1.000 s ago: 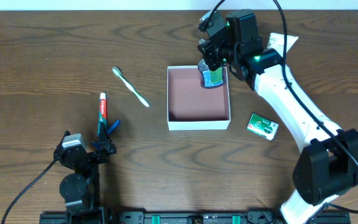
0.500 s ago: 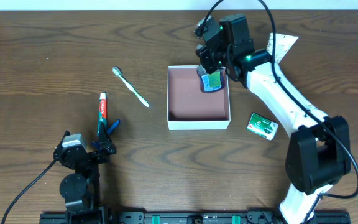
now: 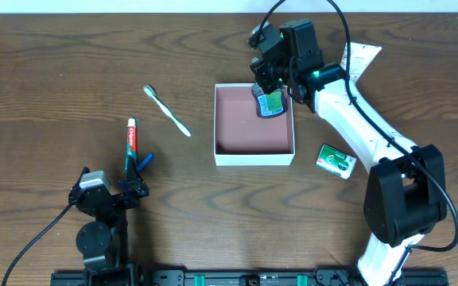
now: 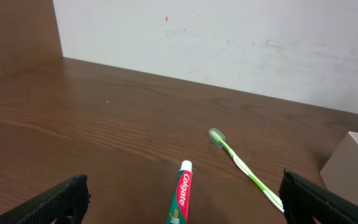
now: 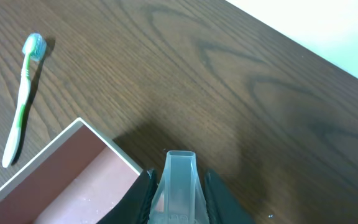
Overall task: Pack container
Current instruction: 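Open the right gripper, release the bottle in the box's back corner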
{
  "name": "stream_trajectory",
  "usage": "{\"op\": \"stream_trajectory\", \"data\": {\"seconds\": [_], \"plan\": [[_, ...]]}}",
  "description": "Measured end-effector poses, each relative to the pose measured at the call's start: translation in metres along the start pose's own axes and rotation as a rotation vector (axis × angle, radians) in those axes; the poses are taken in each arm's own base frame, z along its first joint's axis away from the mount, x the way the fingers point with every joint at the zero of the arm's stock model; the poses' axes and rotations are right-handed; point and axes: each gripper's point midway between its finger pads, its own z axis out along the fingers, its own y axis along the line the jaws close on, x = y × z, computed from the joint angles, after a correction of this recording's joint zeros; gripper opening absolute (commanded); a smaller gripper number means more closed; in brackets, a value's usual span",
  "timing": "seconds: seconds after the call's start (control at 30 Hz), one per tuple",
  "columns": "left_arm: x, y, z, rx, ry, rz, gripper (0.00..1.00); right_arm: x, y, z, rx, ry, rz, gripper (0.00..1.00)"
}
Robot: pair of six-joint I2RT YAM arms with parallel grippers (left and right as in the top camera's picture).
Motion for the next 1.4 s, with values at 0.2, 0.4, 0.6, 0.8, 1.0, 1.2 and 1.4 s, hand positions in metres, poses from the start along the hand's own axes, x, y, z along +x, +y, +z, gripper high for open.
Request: {"op": "stream_trajectory", "data": {"seconds": [0.2, 0.4, 0.6, 0.8, 1.0, 1.2, 1.4], "plan": [[0.0, 0.0, 0.0, 0.0, 0.0, 0.0, 0.98, -0.002, -0.001, 0.0, 0.005, -0.007, -0.007, 0.5], [0.0, 0.0, 0.0, 0.0, 0.0, 0.0, 0.98, -0.003, -0.001, 0.0, 0.004, -0.01, -0.01, 0.49], [0.0, 0.0, 0.0, 0.0, 0.0, 0.0, 0.98, -0.005, -0.001, 0.0, 0.005, -0.017, -0.012, 0.49], [0.0, 0.0, 0.0, 0.0, 0.0, 0.0, 0.98, -0.009, -0.001, -0.003, 0.007, -0.022, -0.009, 0.52], [0.0, 0.0, 0.0, 0.0, 0.0, 0.0, 0.98, -0.032, 0.011, -0.031, -0.038, -0.021, -0.003, 0.52], [0.0, 0.0, 0.0, 0.0, 0.0, 0.0, 0.98, -0.062, 0.049, -0.065, -0.118, -0.047, -0.046, 0.36], [0.0, 0.0, 0.0, 0.0, 0.0, 0.0, 0.98, -0.044, 0.101, -0.065, -0.213, 0.045, -0.076, 0.24]]}}
